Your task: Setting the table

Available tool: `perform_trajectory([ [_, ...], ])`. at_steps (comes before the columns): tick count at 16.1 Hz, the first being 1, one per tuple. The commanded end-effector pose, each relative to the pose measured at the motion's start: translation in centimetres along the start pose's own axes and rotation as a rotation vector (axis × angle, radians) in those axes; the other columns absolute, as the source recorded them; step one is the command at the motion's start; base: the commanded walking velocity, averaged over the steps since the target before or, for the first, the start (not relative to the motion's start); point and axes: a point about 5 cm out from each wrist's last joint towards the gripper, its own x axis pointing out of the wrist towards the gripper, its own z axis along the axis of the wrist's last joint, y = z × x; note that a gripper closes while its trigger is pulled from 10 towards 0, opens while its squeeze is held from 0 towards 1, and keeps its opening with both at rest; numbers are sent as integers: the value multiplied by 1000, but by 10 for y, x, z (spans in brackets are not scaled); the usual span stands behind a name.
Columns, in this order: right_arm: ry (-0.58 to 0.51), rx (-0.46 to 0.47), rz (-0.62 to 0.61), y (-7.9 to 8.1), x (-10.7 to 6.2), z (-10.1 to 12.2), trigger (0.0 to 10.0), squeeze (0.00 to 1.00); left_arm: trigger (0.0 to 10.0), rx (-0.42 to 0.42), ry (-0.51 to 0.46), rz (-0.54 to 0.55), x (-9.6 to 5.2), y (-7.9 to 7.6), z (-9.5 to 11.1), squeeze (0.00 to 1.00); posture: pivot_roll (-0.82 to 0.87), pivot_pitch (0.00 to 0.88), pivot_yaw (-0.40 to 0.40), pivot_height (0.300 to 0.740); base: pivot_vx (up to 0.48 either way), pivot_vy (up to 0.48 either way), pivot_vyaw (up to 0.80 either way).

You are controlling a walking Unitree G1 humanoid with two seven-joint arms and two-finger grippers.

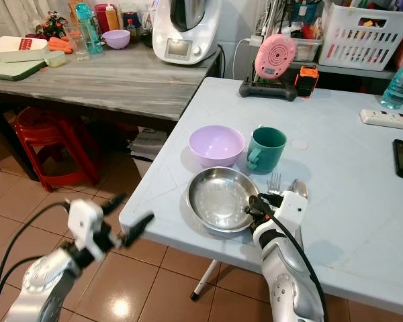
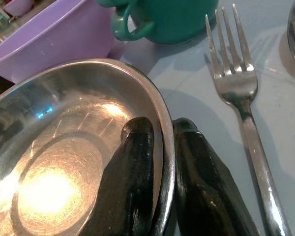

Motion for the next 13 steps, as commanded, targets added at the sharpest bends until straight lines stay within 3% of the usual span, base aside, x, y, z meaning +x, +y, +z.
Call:
perform_trajectory([
  [1, -10, -71, -8, 0, 0, 0, 10000, 0, 10000, 17, 5, 32, 2, 4, 2, 0, -14, 0, 31, 740, 0, 0, 0],
  [2, -47, -107, 10, 2, 0, 2, 10000, 0, 10000, 14, -1, 39, 4, 3, 4, 0, -14, 0, 31, 740, 0, 0, 0],
  [4, -147, -41, 120, 13, -6, 10, 10000, 0, 10000, -4, -11, 77, 9, 4, 7, 0, -14, 0, 29, 740, 0, 0, 0],
  [6, -84, -21, 89, 12, -7, 5, 10000, 0, 10000, -4, -8, 87, 11, 4, 8, 0, -14, 0, 29, 740, 0, 0, 0],
  [8, -18, 64, 61, 7, -6, -8, 10000, 0, 10000, -1, -9, 89, 13, 4, 9, 0, -17, 0, 29, 740, 0, 0, 0],
  [13, -31, 24, -17, 0, -6, -10, 10000, 0, 10000, 4, 5, 71, 11, 3, 7, 0, -17, 0, 30, 740, 0, 0, 0],
])
